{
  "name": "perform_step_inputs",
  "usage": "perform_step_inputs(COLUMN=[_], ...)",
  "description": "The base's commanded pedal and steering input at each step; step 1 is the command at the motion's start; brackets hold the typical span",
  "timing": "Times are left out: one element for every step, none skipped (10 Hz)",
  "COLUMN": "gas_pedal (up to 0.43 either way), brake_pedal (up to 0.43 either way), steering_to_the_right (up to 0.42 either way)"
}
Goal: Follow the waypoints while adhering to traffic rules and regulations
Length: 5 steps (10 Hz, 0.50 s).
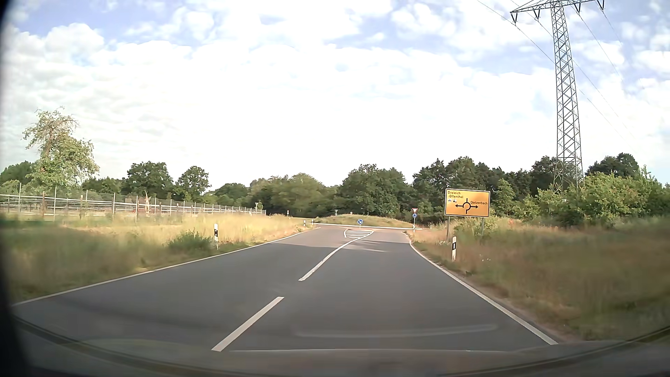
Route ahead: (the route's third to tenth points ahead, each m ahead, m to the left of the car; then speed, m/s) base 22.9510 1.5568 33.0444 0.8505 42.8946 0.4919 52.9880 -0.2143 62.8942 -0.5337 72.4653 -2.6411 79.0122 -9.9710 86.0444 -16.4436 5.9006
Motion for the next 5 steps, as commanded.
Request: perform_step_inputs(gas_pedal=[0.378,0.390,0.390,0.409,0.409], brake_pedal=[0.030,0.030,0.030,0.030,0.030], steering_to_the_right=[0.043,0.034,0.028,0.024,0.023])
